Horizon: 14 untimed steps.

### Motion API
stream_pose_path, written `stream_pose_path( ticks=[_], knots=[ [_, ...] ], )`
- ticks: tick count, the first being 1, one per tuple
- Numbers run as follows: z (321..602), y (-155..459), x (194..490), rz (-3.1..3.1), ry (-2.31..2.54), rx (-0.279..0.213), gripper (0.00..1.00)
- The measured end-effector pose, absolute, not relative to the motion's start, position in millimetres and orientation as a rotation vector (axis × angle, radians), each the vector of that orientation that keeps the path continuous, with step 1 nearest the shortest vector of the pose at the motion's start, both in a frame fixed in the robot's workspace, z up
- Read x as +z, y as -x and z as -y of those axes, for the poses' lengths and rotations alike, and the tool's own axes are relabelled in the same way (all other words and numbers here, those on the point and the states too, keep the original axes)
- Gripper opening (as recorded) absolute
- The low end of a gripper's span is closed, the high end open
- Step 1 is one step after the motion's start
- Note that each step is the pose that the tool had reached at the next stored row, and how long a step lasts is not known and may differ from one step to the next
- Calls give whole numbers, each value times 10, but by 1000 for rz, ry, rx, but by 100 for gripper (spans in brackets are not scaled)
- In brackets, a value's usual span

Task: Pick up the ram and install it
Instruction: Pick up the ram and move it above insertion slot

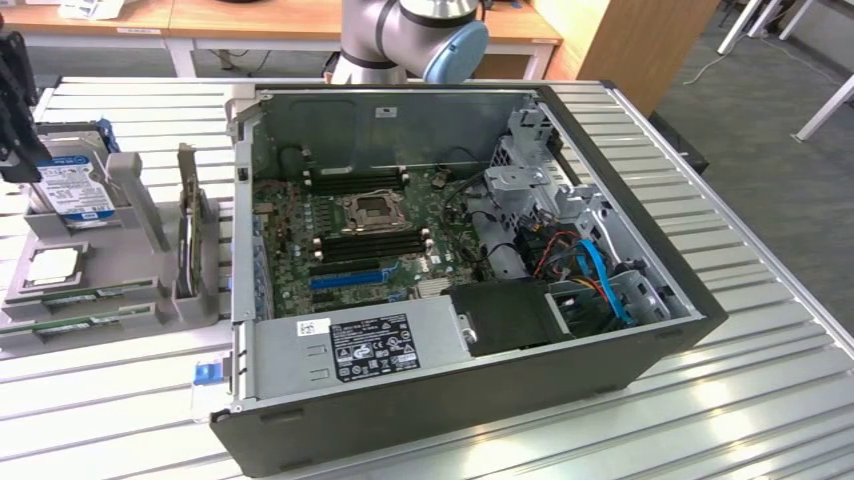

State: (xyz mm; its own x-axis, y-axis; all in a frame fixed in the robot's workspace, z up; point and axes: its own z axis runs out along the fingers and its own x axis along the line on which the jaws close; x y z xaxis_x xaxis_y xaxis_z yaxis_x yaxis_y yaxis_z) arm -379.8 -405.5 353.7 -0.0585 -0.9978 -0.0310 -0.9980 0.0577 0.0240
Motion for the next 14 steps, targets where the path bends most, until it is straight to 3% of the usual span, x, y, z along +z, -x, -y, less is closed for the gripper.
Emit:
stream_pose_path(
  ticks=[14],
  knots=[
    [4055, 3798, 3365, -2280, 2151, 61, 31]
  ],
)
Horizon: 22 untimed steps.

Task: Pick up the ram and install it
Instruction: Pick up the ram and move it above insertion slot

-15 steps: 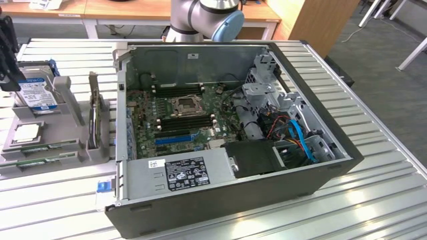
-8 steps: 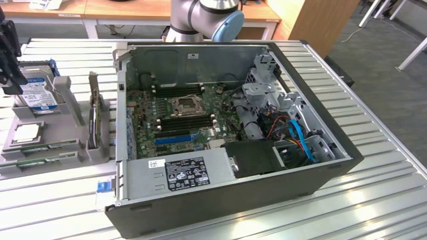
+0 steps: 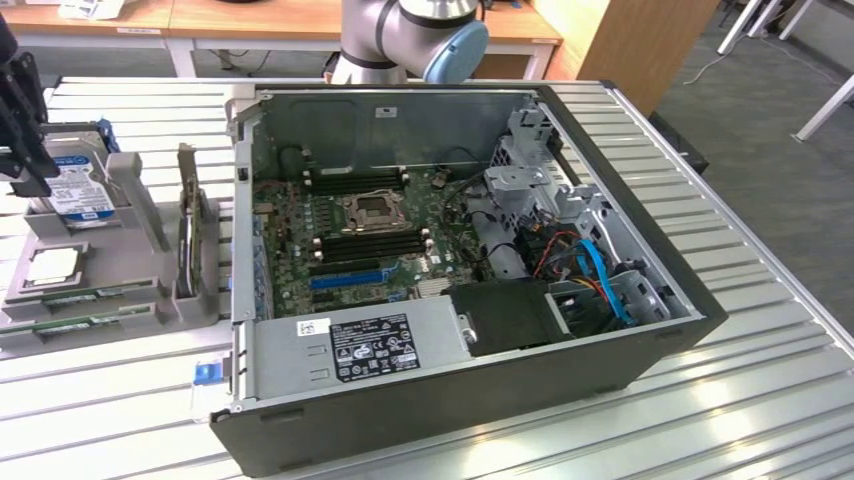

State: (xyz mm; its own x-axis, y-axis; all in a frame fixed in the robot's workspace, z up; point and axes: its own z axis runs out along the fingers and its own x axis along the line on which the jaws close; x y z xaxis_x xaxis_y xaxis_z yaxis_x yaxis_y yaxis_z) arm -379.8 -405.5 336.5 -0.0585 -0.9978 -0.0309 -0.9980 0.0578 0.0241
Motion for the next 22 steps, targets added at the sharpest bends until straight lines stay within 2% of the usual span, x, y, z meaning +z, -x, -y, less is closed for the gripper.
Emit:
stream_pose_path(
  ticks=[22],
  knots=[
    [4055, 3798, 3123, -2280, 2151, 61, 31]
  ],
)
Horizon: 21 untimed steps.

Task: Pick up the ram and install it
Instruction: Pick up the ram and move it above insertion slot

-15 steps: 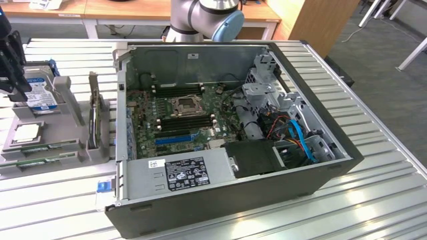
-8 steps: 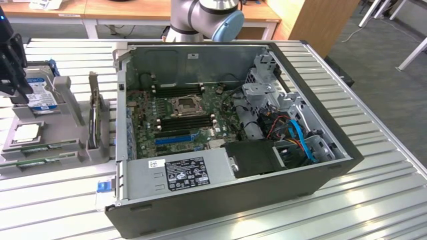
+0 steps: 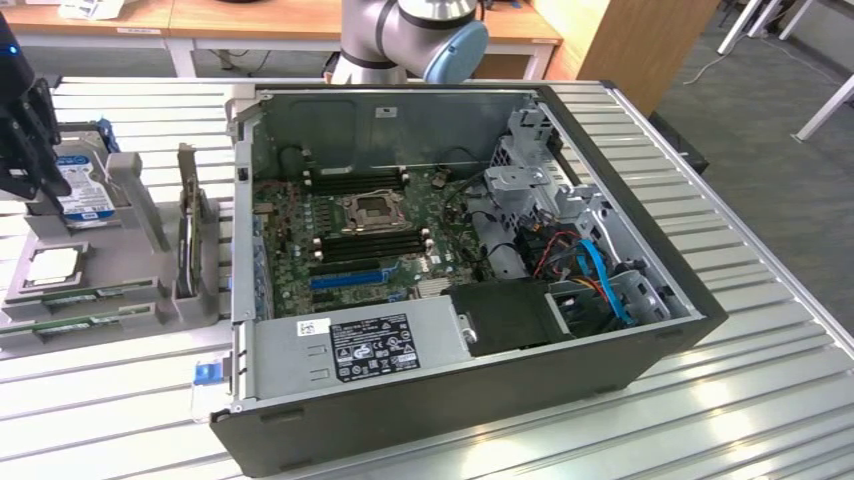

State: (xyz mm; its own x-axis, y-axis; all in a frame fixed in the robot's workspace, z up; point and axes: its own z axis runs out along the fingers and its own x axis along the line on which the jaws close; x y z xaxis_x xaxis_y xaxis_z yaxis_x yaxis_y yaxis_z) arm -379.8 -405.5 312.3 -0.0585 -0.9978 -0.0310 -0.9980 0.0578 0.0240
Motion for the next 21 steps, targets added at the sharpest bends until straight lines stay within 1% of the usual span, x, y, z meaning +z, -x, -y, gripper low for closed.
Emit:
stream_pose_path(
  ticks=[21],
  knots=[
    [4055, 3799, 2828, -2280, 2151, 61, 31]
  ],
)
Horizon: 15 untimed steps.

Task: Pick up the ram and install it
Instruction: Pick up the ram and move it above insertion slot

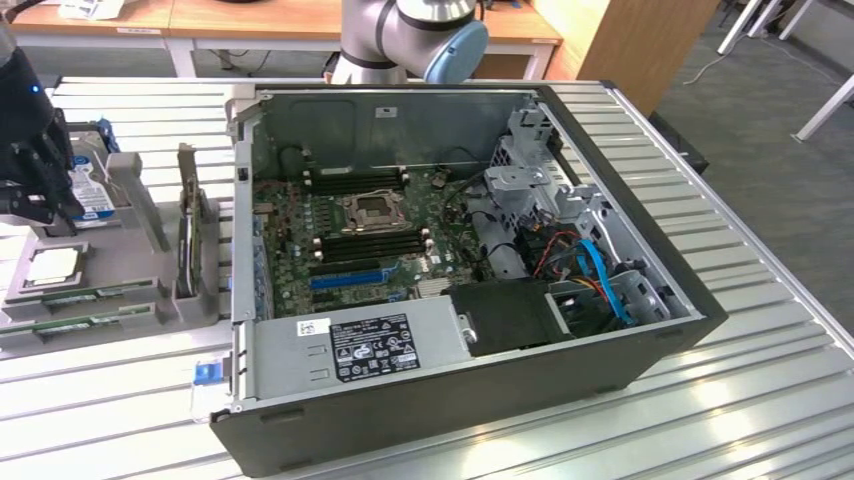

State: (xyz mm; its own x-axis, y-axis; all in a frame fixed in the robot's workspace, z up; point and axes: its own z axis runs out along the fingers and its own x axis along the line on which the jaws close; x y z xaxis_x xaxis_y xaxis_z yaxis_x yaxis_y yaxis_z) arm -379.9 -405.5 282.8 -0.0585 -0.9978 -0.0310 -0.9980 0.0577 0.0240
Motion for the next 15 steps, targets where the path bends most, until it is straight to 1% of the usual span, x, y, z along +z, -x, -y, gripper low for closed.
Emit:
stream_pose_path(
  ticks=[15],
  knots=[
    [4084, 3799, 2805, -2280, 2151, 61, 31]
  ],
)
